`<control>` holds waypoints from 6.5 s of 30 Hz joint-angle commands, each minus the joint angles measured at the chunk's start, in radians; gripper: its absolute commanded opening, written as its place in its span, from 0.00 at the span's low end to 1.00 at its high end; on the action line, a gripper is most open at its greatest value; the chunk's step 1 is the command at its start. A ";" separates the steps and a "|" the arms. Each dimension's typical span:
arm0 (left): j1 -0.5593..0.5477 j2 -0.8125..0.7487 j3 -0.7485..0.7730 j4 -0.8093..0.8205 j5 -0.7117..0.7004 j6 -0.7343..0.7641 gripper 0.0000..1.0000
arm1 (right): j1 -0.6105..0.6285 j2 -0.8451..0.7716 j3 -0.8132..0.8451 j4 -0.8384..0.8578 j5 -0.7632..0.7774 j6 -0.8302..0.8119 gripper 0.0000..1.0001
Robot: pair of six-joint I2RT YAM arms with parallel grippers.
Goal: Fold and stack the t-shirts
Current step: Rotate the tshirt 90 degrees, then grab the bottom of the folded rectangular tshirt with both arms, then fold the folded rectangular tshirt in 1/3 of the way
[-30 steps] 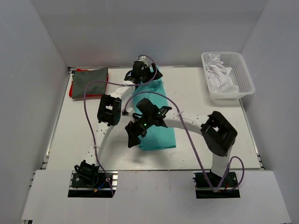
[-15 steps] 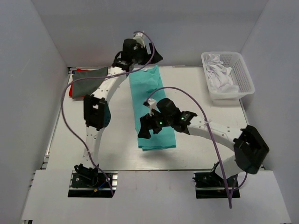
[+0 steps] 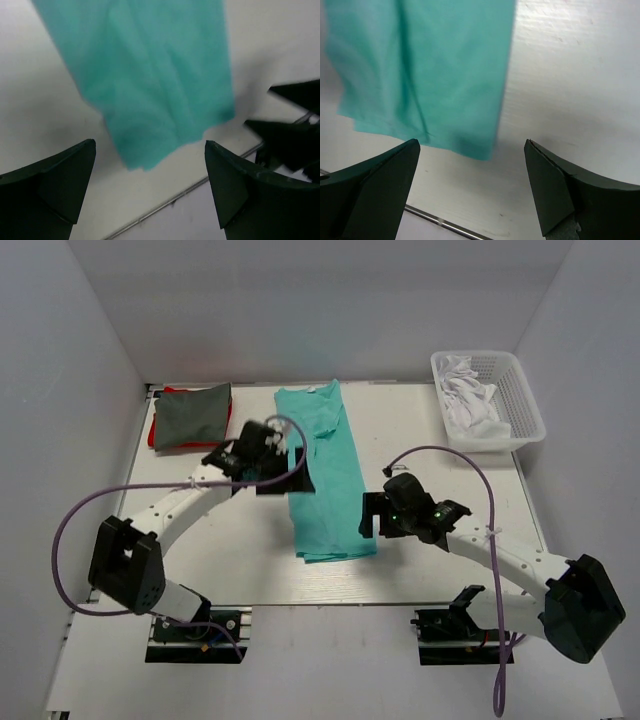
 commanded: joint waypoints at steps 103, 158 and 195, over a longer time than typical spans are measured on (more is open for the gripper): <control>0.145 0.495 0.545 -0.037 -0.083 -0.104 0.08 | -0.277 0.904 1.077 0.025 -0.199 -0.032 0.00; 0.185 0.769 0.594 0.333 0.049 0.131 1.00 | -0.365 1.090 0.997 0.536 -0.633 0.091 0.90; 0.118 0.357 0.183 0.121 0.003 0.043 1.00 | -0.446 0.601 0.477 0.225 -0.344 -0.032 0.90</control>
